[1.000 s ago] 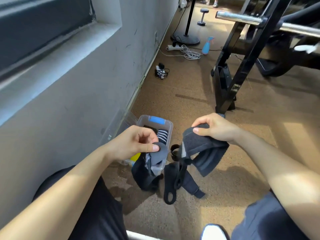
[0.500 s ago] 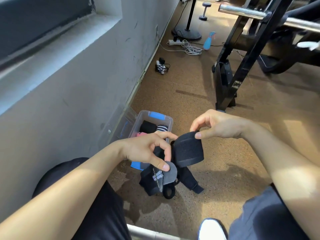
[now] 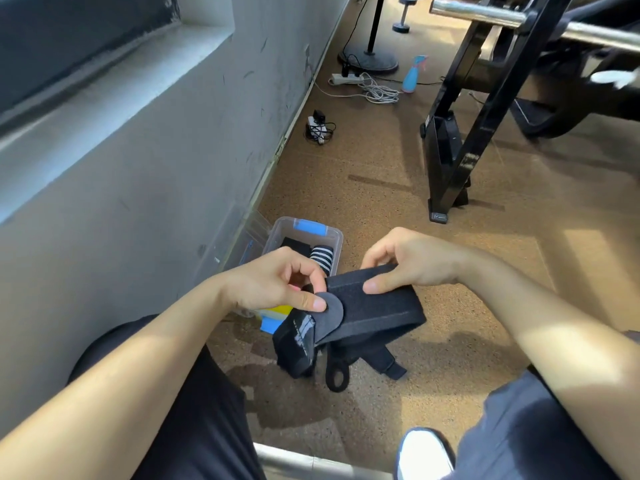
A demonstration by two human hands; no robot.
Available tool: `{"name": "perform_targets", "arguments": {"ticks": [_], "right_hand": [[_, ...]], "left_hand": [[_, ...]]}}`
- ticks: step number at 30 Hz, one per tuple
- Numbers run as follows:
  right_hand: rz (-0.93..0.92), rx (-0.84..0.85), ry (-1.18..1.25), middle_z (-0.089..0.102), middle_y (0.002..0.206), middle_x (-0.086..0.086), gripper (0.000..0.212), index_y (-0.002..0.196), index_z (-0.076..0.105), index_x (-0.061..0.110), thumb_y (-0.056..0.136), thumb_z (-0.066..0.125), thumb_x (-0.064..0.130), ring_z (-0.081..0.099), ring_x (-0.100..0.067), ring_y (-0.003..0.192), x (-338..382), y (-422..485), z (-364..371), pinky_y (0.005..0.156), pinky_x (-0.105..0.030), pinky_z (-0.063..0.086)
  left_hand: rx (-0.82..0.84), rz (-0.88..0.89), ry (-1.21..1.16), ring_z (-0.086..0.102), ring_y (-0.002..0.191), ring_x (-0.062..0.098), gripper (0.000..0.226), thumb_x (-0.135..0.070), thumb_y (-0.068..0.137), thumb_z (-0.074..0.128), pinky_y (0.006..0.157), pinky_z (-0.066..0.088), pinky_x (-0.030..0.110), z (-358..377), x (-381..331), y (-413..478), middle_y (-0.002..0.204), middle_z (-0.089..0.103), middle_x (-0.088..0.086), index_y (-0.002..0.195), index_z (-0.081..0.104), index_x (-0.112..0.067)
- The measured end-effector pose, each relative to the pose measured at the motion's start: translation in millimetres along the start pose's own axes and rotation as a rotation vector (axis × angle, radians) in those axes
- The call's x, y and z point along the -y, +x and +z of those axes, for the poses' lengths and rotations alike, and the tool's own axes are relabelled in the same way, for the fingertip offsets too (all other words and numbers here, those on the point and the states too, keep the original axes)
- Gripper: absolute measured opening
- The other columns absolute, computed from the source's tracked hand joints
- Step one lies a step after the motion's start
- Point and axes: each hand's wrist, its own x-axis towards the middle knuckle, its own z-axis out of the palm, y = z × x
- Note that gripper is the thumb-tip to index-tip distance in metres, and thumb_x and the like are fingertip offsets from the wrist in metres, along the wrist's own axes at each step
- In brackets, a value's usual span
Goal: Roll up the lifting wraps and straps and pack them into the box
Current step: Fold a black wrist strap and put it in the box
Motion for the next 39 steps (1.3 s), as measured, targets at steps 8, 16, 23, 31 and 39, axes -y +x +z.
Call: {"name": "perform_targets", "arguments": {"ticks": [8,16,23,31,39], "right_hand": [[0.052,0.017,0.001,0.079,0.107,0.002,0.023,0.111,0.074,0.015,0.093,0.07,0.002,0.074,-0.014,0.103,-6.7,-2.7,-11.0,0.092,-0.036,0.059],[0.091,0.103,0.065,0.077,0.114,-0.004,0.03,0.123,0.072,0.01,0.095,0.067,0.0,0.073,-0.021,0.108,-10.2,4.0,-9.1,0.09,-0.03,0.058],[0.054,0.124,0.04,0.075,0.12,-0.001,0.034,0.127,0.07,0.013,0.096,0.066,0.001,0.07,-0.018,0.114,-9.5,15.0,-1.2,0.101,-0.037,0.055],[0.03,0.128,0.076,0.076,0.119,-0.002,0.033,0.126,0.071,0.009,0.096,0.065,-0.001,0.071,-0.018,0.113,-8.1,18.6,2.8,0.094,-0.028,0.056],[-0.024,0.152,0.172,0.074,0.121,-0.014,0.031,0.125,0.069,0.005,0.096,0.064,-0.002,0.069,-0.031,0.115,-9.7,15.5,-0.1,0.096,-0.038,0.056]], "left_hand": [[-0.047,0.021,-0.039,0.056,0.133,0.012,0.004,-0.012,0.084,0.078,0.108,0.044,0.032,-17.6,2.7,-19.1,0.139,0.061,0.004,0.086,0.075,-0.012],[-0.152,0.07,-0.106,0.054,0.069,0.01,0.025,-0.004,0.091,0.074,0.072,0.052,0.036,9.4,-0.8,-1.3,0.073,0.062,-0.001,0.08,0.07,-0.026],[-0.204,0.077,-0.069,0.059,0.064,0.001,0.008,-0.005,0.083,0.082,0.065,0.045,0.016,27.9,-5.5,11.4,0.074,0.07,0.004,0.082,0.076,-0.011],[-0.297,0.055,0.001,0.06,0.064,0.002,0.012,-0.012,0.076,0.09,0.065,0.046,0.016,29.5,0.8,18.7,0.073,0.074,-0.002,0.081,0.08,-0.016],[-0.439,0.048,0.16,0.061,0.094,0.011,0.051,-0.044,0.063,0.096,0.081,0.052,0.03,26.7,8.6,21.9,0.099,0.063,-0.012,0.098,0.06,-0.034]]}}
